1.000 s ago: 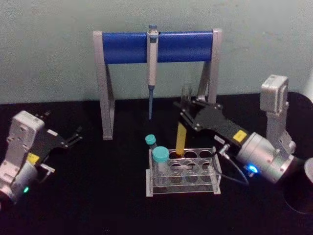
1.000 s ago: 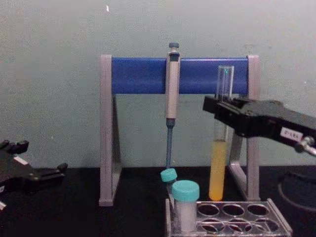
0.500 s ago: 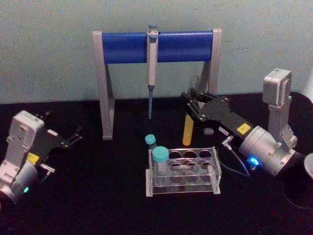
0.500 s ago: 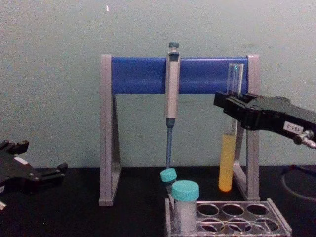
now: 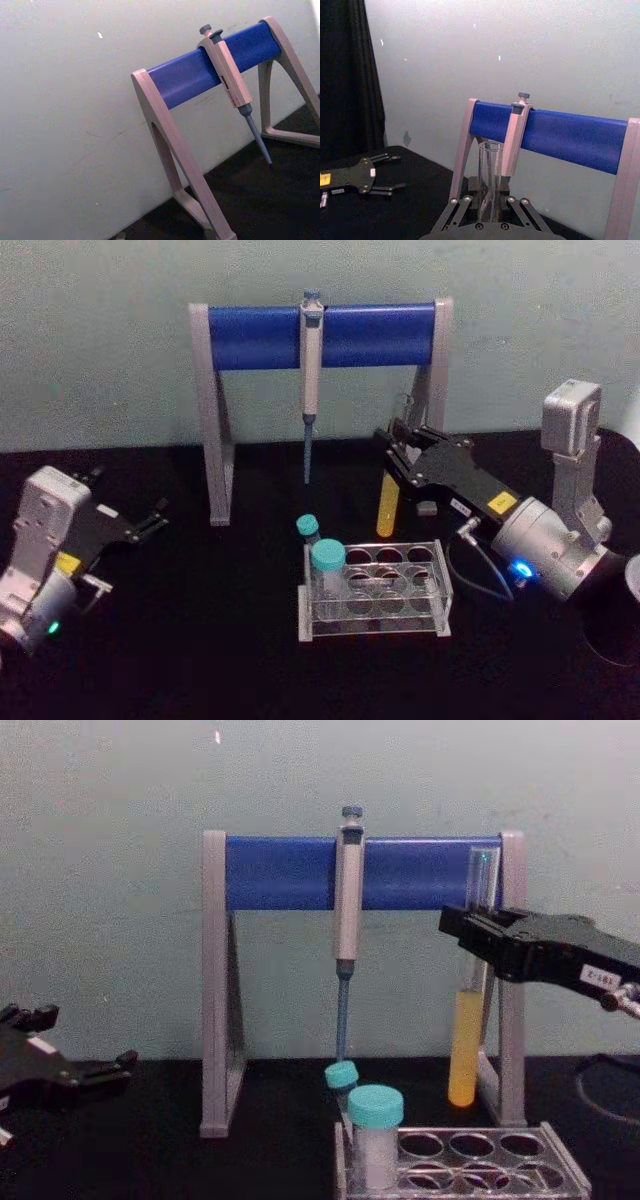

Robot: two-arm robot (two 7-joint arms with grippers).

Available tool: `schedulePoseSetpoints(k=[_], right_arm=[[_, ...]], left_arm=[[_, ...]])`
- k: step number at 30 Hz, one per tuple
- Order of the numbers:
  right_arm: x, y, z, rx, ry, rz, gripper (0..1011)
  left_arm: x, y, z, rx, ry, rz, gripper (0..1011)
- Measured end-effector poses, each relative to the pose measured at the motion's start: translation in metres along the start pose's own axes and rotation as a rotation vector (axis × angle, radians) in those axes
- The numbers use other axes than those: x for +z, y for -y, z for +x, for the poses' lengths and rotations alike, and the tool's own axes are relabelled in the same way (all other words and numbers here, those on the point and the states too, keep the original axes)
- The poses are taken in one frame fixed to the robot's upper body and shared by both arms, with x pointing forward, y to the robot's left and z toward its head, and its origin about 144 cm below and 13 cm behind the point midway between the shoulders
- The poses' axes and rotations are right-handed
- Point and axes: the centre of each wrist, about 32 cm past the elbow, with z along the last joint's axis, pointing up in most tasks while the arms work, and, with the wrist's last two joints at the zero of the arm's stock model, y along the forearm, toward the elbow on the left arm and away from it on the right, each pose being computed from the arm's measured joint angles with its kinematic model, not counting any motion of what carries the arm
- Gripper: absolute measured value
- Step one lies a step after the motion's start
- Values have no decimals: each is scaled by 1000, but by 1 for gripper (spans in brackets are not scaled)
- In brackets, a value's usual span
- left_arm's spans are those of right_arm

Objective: Pick up the test tube from the test tube rack, shake it, then place it back into the test tube rack.

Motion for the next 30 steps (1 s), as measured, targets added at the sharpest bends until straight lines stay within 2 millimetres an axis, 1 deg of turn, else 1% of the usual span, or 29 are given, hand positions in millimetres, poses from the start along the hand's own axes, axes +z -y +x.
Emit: schedulePoseSetpoints(k=[19,30], right_arm=[[1,0,0,4,-10,-15,233],[2,4,-5,51,-47,-22,233]], left_arm=[[0,0,0,0,0,0,1001],[0,0,0,0,0,0,1001]])
